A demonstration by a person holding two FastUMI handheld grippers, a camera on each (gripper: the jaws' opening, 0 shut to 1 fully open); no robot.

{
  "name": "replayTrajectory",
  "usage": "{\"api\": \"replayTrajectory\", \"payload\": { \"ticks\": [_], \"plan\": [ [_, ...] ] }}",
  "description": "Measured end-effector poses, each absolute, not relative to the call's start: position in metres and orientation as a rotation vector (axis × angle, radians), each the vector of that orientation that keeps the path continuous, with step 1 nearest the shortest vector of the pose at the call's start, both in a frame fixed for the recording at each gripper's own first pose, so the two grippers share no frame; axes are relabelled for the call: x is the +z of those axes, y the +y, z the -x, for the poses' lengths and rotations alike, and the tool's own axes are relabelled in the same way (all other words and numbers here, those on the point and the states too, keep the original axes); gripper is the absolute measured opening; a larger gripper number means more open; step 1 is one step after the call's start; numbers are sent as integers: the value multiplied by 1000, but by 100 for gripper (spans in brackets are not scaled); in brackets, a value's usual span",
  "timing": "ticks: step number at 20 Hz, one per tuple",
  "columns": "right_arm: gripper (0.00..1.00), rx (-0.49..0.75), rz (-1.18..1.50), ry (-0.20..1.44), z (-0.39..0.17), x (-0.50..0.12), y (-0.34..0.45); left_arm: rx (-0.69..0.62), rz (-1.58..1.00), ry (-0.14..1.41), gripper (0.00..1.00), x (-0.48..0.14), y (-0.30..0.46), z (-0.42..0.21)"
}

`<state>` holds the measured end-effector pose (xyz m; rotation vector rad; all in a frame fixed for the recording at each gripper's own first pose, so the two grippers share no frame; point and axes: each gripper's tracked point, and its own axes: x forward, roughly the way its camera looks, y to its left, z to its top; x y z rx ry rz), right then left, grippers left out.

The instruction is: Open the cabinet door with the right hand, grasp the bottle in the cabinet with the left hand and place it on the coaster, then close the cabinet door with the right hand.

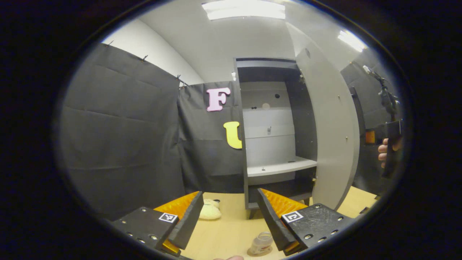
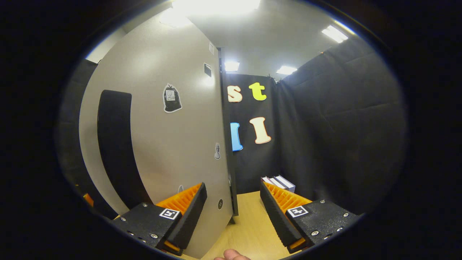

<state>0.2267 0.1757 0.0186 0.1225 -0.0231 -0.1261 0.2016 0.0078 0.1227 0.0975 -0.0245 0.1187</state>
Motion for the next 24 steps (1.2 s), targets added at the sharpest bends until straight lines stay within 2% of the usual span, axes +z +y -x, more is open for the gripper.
{"api": "replayTrajectory", "payload": {
  "ticks": [4,5,6,8,9,10,11,13,18,22,24],
  "plan": [
    [93,-22,-119,-15,-234,19,210,133,-135,-28,87,140,-10,-205],
    [88,-8,-125,-12,-236,19,211,122,-132,-28,87,144,-19,-209],
    [93,3,-133,-7,-240,18,211,110,-134,-25,87,148,-27,-214],
    [94,34,-137,14,-246,15,212,109,-158,-32,87,161,-36,-218],
    [90,42,-141,23,-249,13,210,114,-162,-45,87,168,-40,-217],
    [94,42,-150,34,-250,12,206,114,-157,-49,87,172,-48,-219],
    [89,47,-177,43,-251,12,206,111,-153,-41,87,172,-56,-221],
    [94,83,-228,59,-250,13,221,108,-158,-22,88,171,-68,-224],
    [94,205,-164,-1,-255,34,255,109,-175,-34,87,190,-87,-216],
    [95,207,-200,-50,-259,35,237,125,-177,-81,87,194,-95,-216],
    [94,178,-204,-5,-259,19,220,126,-160,-64,88,185,-103,-225]
  ]
}}
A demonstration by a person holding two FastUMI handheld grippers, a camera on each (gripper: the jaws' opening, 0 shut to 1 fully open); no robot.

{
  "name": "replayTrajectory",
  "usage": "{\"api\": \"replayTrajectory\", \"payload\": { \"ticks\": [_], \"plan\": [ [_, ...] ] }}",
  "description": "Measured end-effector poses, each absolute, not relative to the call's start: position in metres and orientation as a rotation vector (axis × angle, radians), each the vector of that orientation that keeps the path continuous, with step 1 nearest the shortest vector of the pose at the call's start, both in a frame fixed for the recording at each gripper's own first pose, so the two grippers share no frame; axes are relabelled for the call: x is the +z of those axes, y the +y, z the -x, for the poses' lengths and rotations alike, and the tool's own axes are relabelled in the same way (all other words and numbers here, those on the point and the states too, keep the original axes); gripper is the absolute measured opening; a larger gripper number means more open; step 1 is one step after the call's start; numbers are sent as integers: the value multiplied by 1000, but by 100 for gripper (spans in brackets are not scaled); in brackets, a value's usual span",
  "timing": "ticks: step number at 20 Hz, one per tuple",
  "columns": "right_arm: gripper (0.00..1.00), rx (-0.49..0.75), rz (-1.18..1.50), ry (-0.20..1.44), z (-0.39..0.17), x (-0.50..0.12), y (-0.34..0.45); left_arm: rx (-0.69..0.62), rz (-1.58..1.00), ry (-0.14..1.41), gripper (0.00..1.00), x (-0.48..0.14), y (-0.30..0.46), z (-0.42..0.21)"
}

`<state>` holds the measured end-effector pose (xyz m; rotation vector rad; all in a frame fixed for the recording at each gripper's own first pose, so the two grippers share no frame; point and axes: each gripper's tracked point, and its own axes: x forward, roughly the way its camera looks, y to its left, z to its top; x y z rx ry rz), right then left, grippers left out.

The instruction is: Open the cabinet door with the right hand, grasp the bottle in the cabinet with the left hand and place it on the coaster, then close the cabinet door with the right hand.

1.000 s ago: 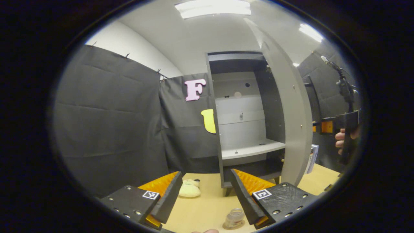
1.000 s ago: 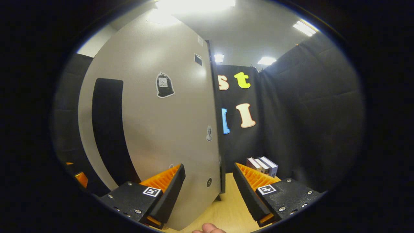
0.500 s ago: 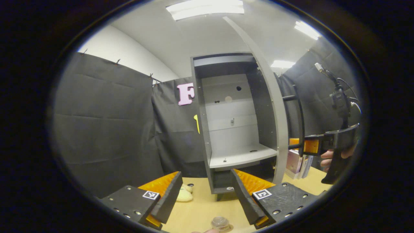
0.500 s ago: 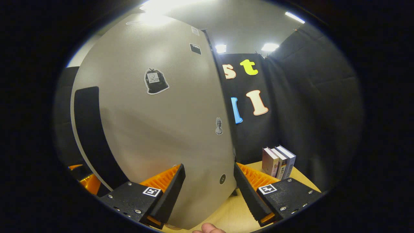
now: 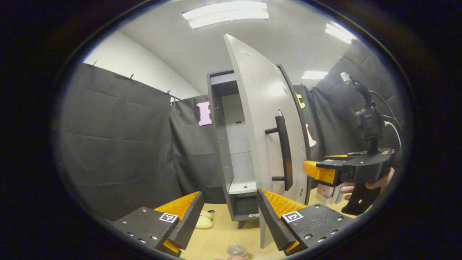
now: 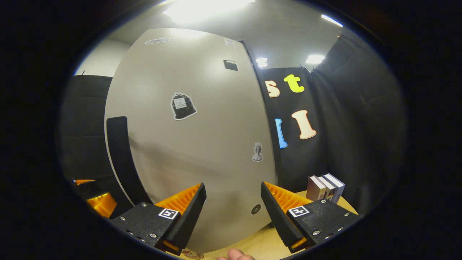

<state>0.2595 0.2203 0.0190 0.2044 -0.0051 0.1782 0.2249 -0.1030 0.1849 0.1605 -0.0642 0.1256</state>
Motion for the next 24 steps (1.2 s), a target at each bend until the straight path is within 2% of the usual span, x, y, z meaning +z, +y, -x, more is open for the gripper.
{"api": "replayTrajectory", "payload": {
  "ticks": [9,15,18,24],
  "plan": [
    [95,181,-189,25,-245,9,201,64,-176,-85,90,200,-143,-230],
    [95,182,-168,34,-245,3,201,74,-149,-72,87,196,-142,-233],
    [95,185,-173,29,-245,7,204,75,-106,-57,90,196,-142,-232],
    [95,154,-152,21,-250,10,210,84,-95,-62,87,195,-138,-237]
  ]
}}
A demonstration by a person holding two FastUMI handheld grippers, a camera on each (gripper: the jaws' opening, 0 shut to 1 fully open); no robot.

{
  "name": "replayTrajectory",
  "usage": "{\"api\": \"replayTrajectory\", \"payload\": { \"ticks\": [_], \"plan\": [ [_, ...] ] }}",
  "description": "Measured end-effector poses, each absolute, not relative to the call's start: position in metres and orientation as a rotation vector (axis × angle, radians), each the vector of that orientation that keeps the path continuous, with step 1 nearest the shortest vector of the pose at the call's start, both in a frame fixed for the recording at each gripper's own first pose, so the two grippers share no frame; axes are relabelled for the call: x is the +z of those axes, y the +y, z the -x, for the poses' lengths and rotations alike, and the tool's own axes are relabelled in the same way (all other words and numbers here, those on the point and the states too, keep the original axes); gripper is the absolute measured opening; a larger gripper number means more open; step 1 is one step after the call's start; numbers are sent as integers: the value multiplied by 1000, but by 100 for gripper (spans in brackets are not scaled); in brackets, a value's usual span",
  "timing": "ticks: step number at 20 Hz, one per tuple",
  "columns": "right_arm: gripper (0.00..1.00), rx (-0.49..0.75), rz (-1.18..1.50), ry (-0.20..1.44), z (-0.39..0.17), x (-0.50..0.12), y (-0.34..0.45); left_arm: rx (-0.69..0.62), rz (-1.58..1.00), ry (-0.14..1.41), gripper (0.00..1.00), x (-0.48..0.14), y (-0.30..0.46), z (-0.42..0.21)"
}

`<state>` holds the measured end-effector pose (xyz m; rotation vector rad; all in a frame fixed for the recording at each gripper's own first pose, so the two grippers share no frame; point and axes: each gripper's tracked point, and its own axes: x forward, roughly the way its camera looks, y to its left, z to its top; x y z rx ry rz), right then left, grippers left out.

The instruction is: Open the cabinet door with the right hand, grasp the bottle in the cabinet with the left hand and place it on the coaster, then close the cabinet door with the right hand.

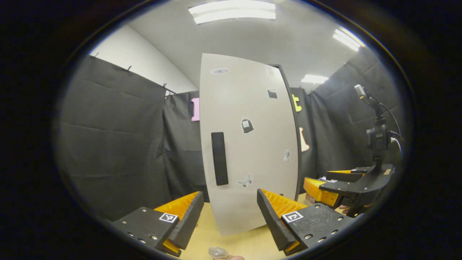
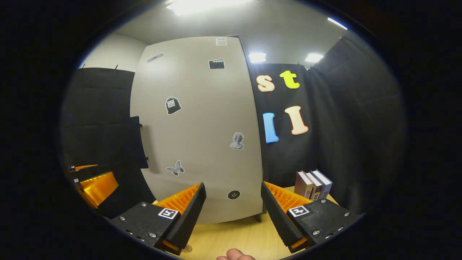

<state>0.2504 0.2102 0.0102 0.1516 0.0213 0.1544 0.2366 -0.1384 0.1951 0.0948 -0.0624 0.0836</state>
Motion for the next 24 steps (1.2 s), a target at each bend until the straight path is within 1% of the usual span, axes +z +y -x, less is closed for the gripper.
{"api": "replayTrajectory", "payload": {
  "ticks": [5,6,7,9,10,13,14,18,22,23,24],
  "plan": [
    [95,159,-138,3,-252,14,222,89,-105,-51,91,190,-121,-244],
    [95,163,-138,3,-252,15,225,88,-108,-50,87,190,-118,-246],
    [95,167,-137,1,-252,15,228,89,-105,-49,90,190,-116,-248],
    [95,167,-117,1,-252,19,232,94,-97,-38,87,189,-110,-250],
    [95,168,-106,-6,-251,22,234,94,-93,-42,88,191,-107,-252],
    [95,170,-90,-20,-253,28,238,97,-93,-43,87,192,-101,-256],
    [95,172,-95,-16,-253,27,239,98,-92,-41,88,192,-100,-258],
    [95,165,-93,-8,-254,24,237,95,-88,-44,87,192,-101,-258],
    [95,170,-86,9,-252,20,239,88,-91,-29,88,188,-101,-256],
    [95,170,-84,4,-251,23,239,88,-92,-31,87,189,-101,-257],
    [95,169,-82,-5,-250,26,239,86,-91,-31,87,190,-101,-257]
  ]
}}
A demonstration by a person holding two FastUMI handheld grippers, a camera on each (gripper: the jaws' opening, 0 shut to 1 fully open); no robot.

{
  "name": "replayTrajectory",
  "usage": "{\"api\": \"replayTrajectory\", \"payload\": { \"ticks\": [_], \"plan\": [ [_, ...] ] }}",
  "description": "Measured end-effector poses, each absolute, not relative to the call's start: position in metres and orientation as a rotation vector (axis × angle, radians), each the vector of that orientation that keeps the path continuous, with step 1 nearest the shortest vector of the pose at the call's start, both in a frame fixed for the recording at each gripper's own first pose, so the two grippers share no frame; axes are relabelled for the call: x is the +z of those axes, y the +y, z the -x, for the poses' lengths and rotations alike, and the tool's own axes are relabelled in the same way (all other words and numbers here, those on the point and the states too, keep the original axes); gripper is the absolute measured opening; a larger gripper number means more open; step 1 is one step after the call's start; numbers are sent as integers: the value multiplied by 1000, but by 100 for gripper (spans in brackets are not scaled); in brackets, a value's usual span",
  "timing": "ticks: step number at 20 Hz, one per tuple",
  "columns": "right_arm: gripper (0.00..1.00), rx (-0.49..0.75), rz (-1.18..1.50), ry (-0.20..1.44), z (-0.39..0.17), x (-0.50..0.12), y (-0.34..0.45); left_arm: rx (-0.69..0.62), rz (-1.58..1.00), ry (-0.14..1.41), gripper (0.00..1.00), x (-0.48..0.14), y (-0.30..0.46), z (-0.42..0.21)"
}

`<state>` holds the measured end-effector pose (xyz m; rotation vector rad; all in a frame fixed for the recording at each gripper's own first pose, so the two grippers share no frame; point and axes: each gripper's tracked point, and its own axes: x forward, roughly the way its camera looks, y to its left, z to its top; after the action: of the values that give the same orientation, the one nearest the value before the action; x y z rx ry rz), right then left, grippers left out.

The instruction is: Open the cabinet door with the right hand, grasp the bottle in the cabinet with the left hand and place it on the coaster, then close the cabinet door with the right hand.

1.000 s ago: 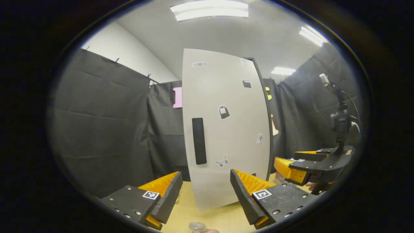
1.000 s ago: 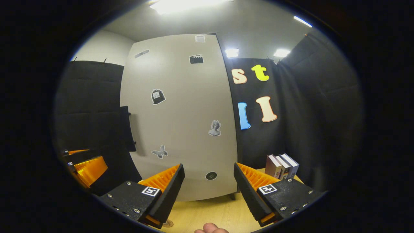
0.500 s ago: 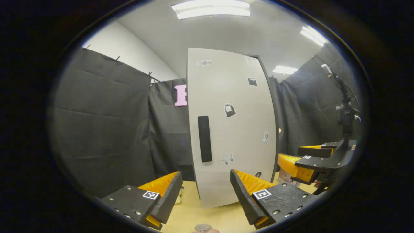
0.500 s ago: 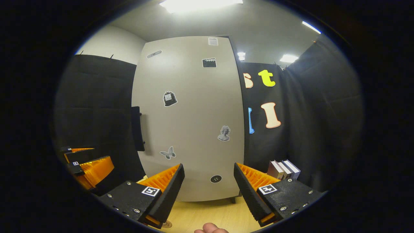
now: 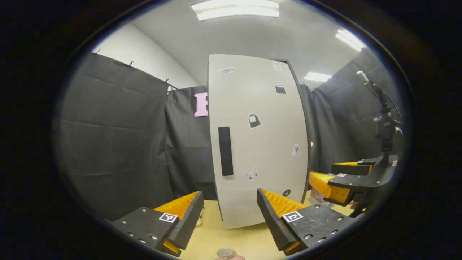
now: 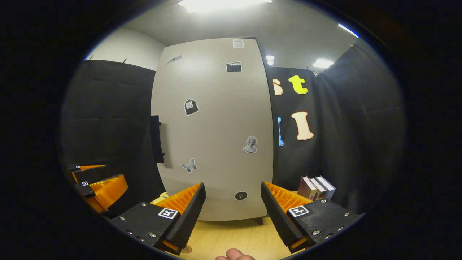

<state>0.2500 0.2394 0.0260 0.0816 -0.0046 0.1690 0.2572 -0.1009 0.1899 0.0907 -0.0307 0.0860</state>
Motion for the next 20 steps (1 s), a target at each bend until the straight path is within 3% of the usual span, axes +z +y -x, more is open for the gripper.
{"api": "replayTrajectory", "payload": {
  "ticks": [20],
  "plan": [
    [95,188,-87,4,-228,23,244,94,-108,-44,89,194,-99,-236]
  ]
}}
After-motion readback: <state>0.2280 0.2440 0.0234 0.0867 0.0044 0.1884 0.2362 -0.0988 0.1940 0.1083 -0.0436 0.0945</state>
